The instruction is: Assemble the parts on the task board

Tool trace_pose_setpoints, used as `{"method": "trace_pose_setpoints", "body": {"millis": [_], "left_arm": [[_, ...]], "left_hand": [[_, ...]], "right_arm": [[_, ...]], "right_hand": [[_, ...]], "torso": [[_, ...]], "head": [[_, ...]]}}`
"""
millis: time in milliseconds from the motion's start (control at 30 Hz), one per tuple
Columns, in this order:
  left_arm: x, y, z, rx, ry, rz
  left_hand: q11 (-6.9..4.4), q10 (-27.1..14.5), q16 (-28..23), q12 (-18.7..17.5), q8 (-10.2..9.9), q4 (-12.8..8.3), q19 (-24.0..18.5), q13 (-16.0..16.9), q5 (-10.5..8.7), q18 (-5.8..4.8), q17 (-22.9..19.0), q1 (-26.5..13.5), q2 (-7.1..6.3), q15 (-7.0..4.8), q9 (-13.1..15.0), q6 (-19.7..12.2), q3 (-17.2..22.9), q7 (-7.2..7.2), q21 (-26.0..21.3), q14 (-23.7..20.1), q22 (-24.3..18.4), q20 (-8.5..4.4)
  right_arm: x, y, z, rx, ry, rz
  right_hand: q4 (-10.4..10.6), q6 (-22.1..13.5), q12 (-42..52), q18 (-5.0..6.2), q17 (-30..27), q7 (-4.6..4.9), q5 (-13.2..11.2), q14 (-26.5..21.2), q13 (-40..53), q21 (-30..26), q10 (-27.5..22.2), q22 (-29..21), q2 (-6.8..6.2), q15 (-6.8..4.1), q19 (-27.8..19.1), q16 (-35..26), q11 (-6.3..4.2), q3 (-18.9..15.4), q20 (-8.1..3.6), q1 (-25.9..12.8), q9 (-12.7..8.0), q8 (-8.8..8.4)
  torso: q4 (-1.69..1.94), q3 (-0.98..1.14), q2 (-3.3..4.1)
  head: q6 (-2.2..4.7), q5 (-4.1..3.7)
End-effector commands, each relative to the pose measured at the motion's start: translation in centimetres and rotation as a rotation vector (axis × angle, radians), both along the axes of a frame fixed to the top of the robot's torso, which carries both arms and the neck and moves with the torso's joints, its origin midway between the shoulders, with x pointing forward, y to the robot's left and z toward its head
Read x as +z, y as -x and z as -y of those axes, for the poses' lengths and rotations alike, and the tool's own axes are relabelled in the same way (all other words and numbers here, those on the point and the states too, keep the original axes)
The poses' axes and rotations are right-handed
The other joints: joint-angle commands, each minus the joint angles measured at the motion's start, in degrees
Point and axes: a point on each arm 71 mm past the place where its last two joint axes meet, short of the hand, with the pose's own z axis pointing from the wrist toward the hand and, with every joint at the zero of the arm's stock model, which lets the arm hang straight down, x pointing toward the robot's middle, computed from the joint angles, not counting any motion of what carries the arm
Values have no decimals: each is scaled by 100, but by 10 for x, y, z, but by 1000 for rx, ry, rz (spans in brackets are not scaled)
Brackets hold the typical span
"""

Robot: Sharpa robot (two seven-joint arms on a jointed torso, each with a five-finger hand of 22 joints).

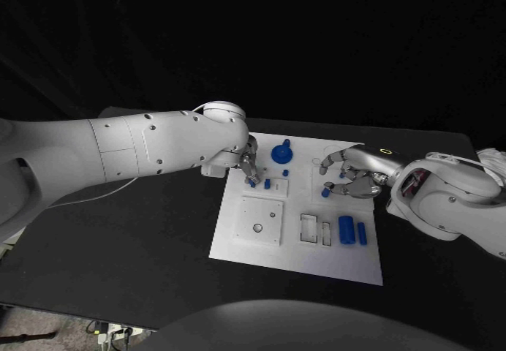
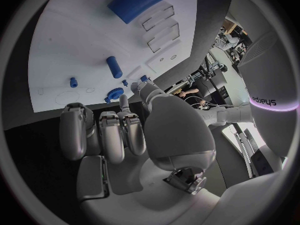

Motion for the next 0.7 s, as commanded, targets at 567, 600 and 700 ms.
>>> {"method": "trace_pose_setpoints", "body": {"millis": [567, 600, 700], "left_arm": [[-6, 3, 3, -26, -26, -15], [-6, 3, 3, -26, -27, -16], [-7, 3, 3, -28, -32, -14]], "left_hand": [[29, 607, 14, -14, -144, -20, 50, 1510, -619, 54, 1509, -167, 47, 20, -65, -1, -266, 26, -55, 594, 1200, 18], [31, 607, 14, -14, -150, -16, 48, 1510, -639, 55, 1509, -182, 48, 23, -67, -1, -293, 29, -59, 594, 1199, 20], [39, 607, 14, -14, -175, -10, 43, 1510, -709, 57, 1509, -216, 57, 29, -76, -14, -366, 38, -67, 594, 1196, 26]], "right_arm": [[-1, 1, 0, 5, 8, -5], [-1, 1, 0, 5, 8, -5], [-1, 1, 0, 4, 8, -6]], "right_hand": [[-3, 40, 1, 55, 1506, 11, 16, 598, 1506, -34, 596, 1088, 19, 24, -30, 20, 12, 39, -11, -20, -9, 41], [-3, 40, 1, 55, 1506, 11, 16, 598, 1506, -34, 596, 1088, 19, 24, -30, 20, 12, 39, -11, -20, -9, 41], [-3, 40, 1, 55, 1506, 11, 16, 598, 1506, -34, 596, 1088, 19, 24, -30, 20, 12, 39, -11, -20, -9, 41]], "torso": [[-2, 0, 0], [-1, 2, 0], [1, 4, 1]], "head": [[0, 19], [0, 19], [0, 18]]}}
